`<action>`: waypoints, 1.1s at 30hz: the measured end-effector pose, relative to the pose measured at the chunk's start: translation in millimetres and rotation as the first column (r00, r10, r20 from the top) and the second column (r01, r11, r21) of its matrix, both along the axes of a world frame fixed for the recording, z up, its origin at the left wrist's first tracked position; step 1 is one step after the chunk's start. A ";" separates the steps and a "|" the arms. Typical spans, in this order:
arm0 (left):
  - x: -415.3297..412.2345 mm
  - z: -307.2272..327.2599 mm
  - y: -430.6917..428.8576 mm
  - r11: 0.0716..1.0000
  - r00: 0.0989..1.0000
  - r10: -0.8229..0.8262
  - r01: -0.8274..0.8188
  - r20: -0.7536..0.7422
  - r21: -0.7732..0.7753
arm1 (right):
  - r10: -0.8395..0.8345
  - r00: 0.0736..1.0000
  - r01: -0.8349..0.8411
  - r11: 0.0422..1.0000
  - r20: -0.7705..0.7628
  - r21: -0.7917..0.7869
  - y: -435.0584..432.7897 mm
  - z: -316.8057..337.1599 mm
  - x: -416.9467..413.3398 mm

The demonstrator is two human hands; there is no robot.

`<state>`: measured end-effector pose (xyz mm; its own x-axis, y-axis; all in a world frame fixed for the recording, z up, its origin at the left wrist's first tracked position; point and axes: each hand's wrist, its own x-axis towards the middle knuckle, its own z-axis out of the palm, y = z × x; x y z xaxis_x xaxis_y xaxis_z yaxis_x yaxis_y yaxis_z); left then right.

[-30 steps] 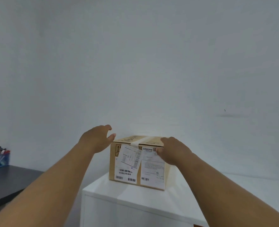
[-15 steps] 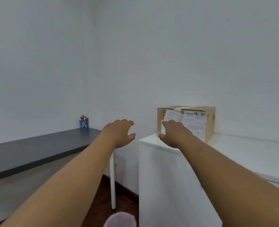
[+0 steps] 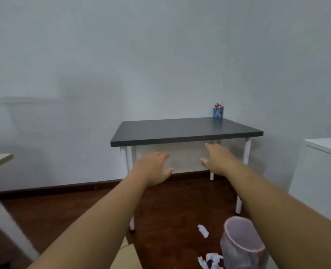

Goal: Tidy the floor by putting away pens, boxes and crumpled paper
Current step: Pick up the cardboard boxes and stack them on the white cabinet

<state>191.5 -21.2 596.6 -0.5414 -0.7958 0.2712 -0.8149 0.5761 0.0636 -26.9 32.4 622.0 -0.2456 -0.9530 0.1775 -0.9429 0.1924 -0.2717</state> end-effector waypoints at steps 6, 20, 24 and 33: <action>109.2 -42.9 15.7 0.947 0.951 0.305 -0.299 -0.045 0.116 | 0.278 0.955 -0.283 0.958 0.102 0.044 -43.8 -37.0 100.4; 223.9 -182.5 31.6 0.680 0.758 0.652 -0.599 0.026 0.422 | 0.475 0.845 -0.533 0.786 0.245 0.314 -111.9 -203.1 241.5; 228.1 -227.6 29.2 0.580 0.723 0.689 -0.595 0.056 0.556 | 0.457 0.833 -0.552 0.729 0.312 0.405 -131.4 -273.3 258.4; 225.9 -407.5 22.0 0.393 0.701 0.695 -0.555 0.159 0.733 | 0.143 0.889 -0.405 0.689 0.435 0.600 -124.2 -444.0 234.6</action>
<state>417.4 0.8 189.1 0.1834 -0.8522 -0.4900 -0.8627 -0.3785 0.3353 207.7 -91.8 178.0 0.1297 -0.8183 -0.5600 -0.8580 0.1905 -0.4771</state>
